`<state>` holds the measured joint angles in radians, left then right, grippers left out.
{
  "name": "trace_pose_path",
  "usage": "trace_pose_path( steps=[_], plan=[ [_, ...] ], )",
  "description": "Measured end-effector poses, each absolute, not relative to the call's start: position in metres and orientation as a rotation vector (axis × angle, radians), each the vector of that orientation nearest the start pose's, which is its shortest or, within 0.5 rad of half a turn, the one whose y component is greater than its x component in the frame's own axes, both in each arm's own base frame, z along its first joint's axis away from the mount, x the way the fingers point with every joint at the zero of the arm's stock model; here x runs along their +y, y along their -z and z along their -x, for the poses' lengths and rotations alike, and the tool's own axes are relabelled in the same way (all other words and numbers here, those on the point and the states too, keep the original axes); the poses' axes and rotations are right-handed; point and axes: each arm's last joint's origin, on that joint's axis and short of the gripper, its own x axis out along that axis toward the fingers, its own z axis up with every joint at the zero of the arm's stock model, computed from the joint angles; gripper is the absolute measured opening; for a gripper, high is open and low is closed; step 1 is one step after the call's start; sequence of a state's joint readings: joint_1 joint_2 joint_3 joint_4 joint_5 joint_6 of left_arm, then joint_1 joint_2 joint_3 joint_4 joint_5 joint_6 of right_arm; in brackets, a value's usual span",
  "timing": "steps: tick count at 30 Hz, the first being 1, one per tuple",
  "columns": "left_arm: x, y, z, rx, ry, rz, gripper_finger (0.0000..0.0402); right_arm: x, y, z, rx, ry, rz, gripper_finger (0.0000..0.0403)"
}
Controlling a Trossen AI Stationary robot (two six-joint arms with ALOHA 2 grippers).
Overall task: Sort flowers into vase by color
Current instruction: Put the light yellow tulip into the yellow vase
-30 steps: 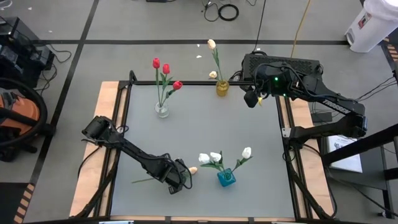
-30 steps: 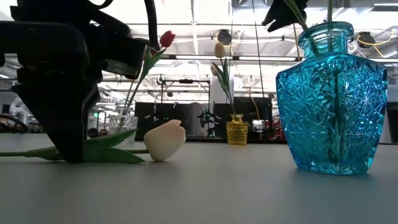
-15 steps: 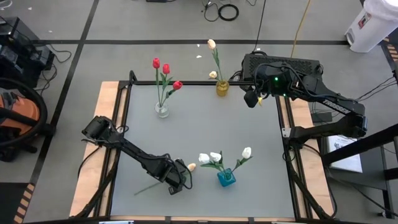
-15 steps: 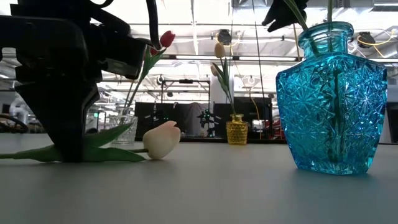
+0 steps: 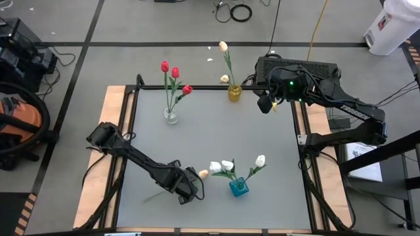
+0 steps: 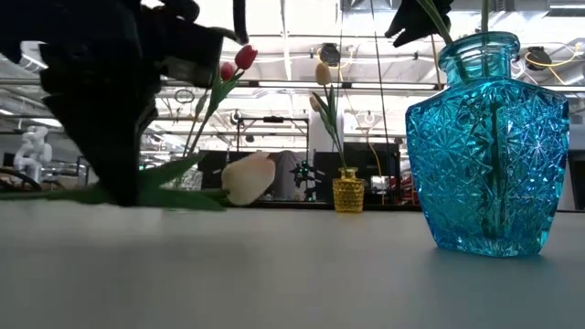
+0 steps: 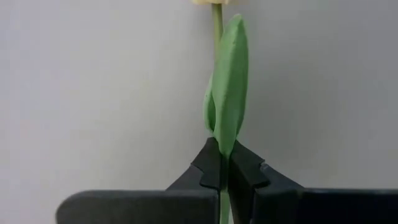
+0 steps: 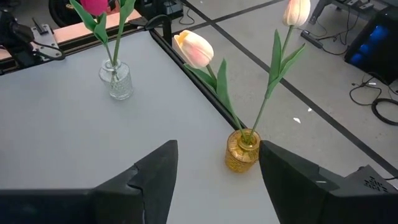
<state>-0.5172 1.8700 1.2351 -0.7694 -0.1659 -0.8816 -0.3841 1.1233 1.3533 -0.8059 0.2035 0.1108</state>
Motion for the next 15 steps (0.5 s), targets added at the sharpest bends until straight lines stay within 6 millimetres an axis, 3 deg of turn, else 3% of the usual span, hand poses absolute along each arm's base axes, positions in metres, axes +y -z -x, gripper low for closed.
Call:
trace_pose_path(
  steps=[9, 15],
  plan=[
    [-0.156, -0.182, -0.304, 1.336, -0.424, 0.175, 0.0009, -0.085, -0.403, -0.194, 0.549, 0.603, -0.157, 0.0217],
    [-0.139, -0.203, -0.308, 1.253, -0.515, 0.191, 0.0009, -0.084, -0.403, -0.194, 0.549, 0.591, -0.161, 0.0217]
  ],
)
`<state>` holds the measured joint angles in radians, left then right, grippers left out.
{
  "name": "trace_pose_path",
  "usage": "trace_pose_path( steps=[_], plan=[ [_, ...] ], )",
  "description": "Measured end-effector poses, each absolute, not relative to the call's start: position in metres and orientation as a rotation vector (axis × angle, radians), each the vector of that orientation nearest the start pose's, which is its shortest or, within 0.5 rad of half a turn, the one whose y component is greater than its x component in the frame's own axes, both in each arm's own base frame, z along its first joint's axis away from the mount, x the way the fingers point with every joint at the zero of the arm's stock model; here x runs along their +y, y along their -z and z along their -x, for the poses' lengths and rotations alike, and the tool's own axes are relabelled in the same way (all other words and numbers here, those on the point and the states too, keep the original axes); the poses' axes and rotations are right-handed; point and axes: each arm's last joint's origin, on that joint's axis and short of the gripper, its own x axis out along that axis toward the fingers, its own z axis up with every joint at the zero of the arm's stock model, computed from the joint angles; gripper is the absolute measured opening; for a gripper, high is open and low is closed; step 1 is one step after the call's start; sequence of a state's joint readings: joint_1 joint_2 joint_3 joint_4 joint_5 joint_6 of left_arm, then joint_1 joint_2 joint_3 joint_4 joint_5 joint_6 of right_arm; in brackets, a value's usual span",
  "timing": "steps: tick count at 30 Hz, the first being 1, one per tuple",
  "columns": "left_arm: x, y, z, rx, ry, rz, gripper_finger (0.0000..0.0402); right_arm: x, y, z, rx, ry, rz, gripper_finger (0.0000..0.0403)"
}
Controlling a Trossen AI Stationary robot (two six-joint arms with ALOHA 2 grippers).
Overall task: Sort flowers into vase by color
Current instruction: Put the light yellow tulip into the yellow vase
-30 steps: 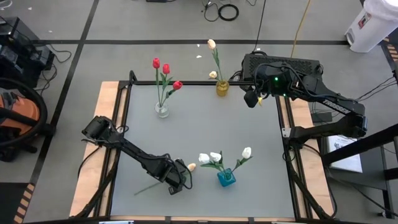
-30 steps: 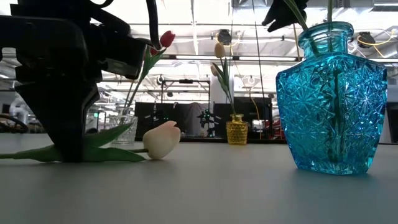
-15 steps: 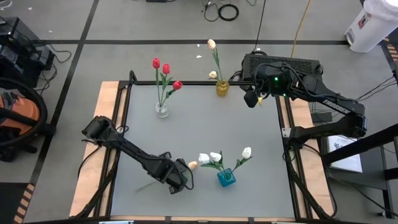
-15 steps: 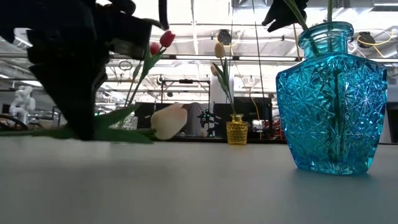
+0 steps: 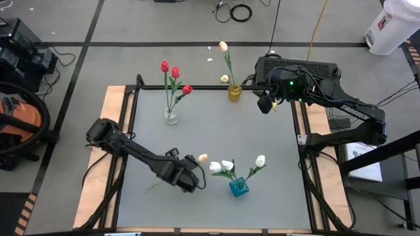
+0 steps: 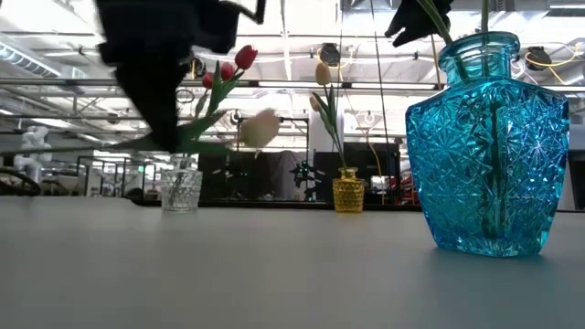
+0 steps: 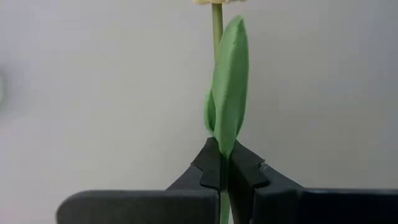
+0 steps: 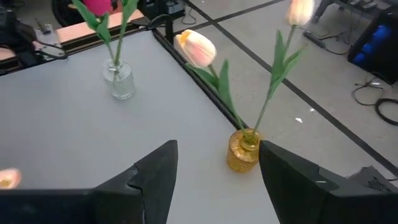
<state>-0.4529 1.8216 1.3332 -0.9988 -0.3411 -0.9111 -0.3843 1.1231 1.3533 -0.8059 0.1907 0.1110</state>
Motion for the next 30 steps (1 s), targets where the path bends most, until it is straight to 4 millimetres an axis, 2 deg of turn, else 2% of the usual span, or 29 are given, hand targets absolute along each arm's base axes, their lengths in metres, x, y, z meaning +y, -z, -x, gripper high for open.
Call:
trace_pose_path(
  steps=[6, 13, 22, 30],
  plan=[
    [-0.113, -0.235, -0.303, 1.128, -0.597, 0.207, 0.0009, -0.084, -0.403, -0.194, 0.550, 0.577, -0.166, 0.0217],
    [-0.081, -0.282, -0.285, 0.960, -0.674, 0.237, 0.0009, -0.083, -0.402, -0.192, 0.572, 0.577, -0.168, 0.0217],
    [-0.049, -0.345, -0.267, 0.648, -0.586, 0.224, 0.0008, -0.083, -0.400, -0.191, 0.590, 0.577, -0.171, 0.0217],
    [-0.024, -0.395, -0.266, 0.309, -0.530, 0.114, 0.0008, -0.081, -0.406, -0.196, 0.508, 0.496, -0.235, 0.0217]
  ],
)
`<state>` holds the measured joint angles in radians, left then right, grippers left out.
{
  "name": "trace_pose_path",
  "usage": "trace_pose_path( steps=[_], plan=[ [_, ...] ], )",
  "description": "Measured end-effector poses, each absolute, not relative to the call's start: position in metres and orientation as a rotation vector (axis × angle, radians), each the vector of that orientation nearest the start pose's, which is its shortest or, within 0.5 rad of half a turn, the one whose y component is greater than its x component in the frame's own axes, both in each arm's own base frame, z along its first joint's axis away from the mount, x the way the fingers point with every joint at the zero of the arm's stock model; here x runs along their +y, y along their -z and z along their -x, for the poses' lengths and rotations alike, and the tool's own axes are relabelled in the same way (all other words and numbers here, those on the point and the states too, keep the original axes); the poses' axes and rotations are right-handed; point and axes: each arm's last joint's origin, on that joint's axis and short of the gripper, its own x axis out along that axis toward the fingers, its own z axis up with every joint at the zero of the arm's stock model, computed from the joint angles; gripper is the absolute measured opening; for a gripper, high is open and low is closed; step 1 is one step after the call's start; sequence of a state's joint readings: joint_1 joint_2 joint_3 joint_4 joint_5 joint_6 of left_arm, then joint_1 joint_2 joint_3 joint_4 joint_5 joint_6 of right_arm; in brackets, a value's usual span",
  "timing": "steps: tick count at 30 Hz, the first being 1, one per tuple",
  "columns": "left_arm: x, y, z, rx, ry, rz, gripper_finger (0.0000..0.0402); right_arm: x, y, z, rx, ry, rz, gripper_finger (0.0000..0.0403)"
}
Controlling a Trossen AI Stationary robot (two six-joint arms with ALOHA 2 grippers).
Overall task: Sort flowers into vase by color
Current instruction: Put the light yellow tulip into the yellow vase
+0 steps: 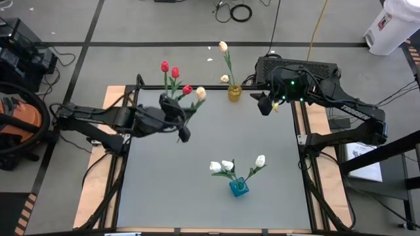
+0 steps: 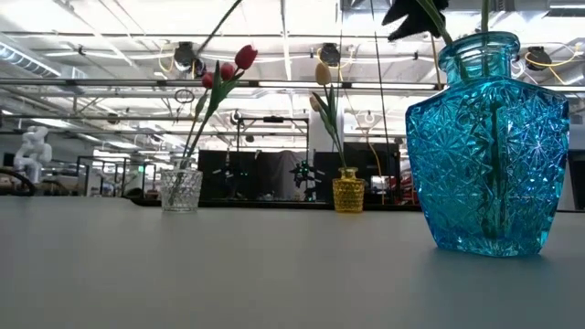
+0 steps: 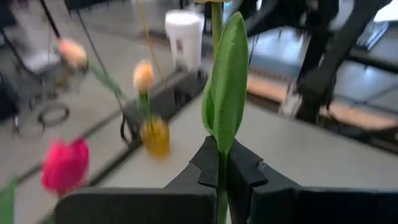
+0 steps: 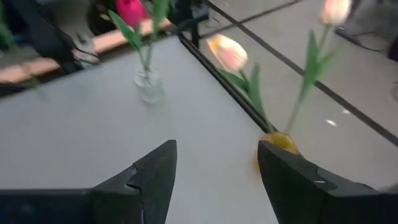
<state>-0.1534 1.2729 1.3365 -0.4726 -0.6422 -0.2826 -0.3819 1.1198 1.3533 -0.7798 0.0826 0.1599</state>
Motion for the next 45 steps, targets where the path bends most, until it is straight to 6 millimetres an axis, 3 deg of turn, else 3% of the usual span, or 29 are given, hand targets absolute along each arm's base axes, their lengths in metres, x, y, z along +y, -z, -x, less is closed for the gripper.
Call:
trace_pose_path(
  steps=[6, 21, 34, 45],
  plan=[
    [-0.004, -0.415, -0.270, 0.165, -0.474, 0.053, 0.0008, -0.075, -0.420, -0.206, 0.348, 0.382, -0.260, 0.0217],
    [0.037, -0.437, -0.273, -0.052, -0.234, 0.065, 0.0008, -0.062, -0.457, -0.227, -0.071, 0.236, -0.252, 0.0217],
    [0.042, -0.447, -0.273, -0.151, -0.169, 0.063, 0.0008, -0.049, -0.457, -0.267, -0.217, 0.093, -0.303, 0.0217],
    [0.041, -0.436, -0.295, -0.162, -0.079, 0.110, 0.0008, -0.040, -0.454, -0.280, -0.240, 0.052, -0.311, 0.0217]
  ],
)
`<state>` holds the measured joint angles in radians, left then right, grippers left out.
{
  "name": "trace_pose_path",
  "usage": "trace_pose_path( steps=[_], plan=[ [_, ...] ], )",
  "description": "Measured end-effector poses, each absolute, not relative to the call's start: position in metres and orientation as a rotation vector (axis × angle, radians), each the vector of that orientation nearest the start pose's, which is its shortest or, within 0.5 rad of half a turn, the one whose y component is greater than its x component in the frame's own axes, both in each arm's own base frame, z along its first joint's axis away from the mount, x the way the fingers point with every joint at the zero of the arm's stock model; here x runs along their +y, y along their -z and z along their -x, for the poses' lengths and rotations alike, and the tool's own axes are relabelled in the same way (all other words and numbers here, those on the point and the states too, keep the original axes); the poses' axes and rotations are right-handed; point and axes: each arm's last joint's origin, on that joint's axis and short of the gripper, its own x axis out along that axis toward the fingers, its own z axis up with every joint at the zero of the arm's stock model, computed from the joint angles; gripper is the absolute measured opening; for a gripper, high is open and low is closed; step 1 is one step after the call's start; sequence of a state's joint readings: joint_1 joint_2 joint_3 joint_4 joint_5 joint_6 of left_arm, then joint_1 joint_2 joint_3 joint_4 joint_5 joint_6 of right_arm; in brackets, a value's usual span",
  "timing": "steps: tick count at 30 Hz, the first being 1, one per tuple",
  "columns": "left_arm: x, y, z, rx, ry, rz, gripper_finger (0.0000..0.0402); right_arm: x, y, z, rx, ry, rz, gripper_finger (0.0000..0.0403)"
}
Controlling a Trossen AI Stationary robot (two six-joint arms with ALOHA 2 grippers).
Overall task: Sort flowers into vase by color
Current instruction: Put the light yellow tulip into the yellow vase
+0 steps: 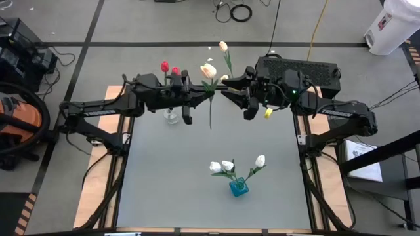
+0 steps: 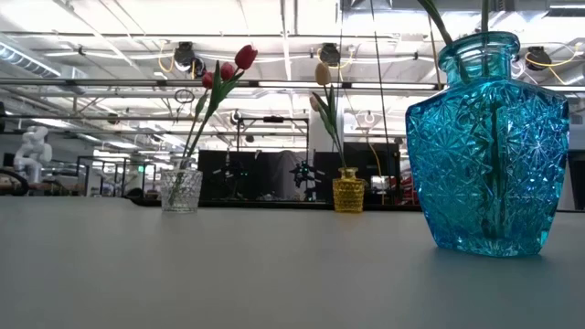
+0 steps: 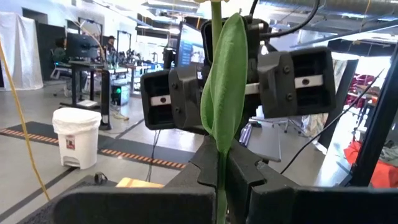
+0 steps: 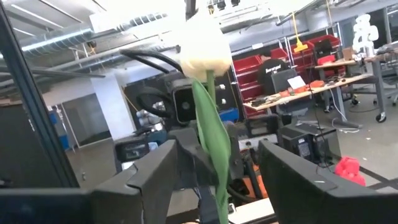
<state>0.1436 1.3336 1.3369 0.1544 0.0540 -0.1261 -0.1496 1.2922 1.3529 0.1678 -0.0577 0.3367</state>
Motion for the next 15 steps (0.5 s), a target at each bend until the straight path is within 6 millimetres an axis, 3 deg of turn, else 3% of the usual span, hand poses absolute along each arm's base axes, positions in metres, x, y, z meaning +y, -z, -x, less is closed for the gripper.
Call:
trace_pose_path(
  steps=[15],
  plan=[
    [0.043, -0.430, -0.310, -0.197, -0.073, 0.129, 0.0008, -0.040, -0.453, -0.279, -0.228, 0.057, -0.313, 0.0217]
  ],
)
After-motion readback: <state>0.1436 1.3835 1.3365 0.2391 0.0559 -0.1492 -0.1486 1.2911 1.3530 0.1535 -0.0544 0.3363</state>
